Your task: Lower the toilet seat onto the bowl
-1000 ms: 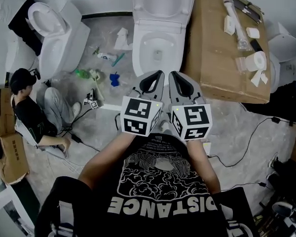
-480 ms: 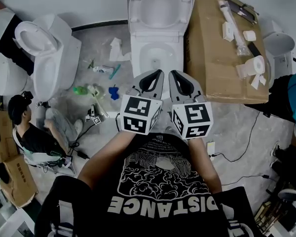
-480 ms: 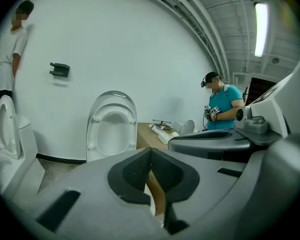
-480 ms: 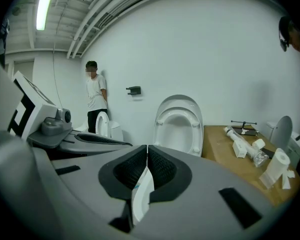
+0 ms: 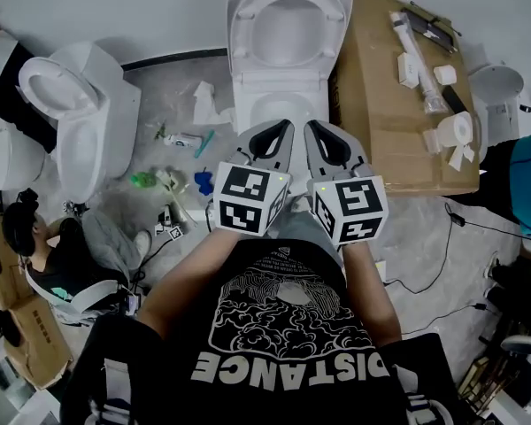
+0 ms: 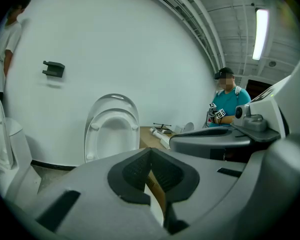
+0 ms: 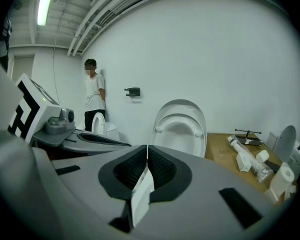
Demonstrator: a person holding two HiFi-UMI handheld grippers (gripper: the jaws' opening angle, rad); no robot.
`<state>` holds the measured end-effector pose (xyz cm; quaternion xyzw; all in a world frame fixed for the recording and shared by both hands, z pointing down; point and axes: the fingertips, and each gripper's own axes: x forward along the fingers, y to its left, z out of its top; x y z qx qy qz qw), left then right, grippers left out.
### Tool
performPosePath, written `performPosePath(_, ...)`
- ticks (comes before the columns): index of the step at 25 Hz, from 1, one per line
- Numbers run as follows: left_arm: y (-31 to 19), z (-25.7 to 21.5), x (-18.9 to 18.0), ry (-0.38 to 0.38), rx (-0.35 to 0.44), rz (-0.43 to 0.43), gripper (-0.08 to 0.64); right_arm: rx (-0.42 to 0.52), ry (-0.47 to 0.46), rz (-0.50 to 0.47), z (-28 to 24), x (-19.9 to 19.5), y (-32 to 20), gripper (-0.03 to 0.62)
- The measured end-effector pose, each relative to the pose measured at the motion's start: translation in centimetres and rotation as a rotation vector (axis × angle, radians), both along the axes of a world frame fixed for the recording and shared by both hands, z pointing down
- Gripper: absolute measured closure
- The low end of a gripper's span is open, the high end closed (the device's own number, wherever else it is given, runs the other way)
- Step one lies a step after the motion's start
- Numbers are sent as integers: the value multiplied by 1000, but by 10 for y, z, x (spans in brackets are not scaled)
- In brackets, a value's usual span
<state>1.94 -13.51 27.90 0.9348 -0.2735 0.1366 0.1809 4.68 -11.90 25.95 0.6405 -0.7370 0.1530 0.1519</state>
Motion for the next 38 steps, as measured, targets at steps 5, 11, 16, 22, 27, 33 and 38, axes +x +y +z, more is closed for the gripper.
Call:
performPosePath(5,-23,3,16,-21,14,4,549,9,17,-33,-2,24,-26,574)
performPosePath(11,-66,3,46,-40,37,0,549,5,28,-129,0,57,-73,574)
performPosePath(16,-110,1,75,-51,75,0,548,-2,49,-215,2,87,-114,573)
performPosePath(22,-148,-7,100,-62,119,-3,548,5,75,-319,-1,115,-152,572)
performPosePath(27,-170,-18,110,-85,160,16,548,14,107,-375,-8,131,-179,572)
performPosePath(33,-200,-28,110,-114,199,52,548,24,157,-388,-16,135,-207,571)
performPosePath(38,-229,-25,108,-136,221,126,546,-2,194,-360,-6,132,-230,571)
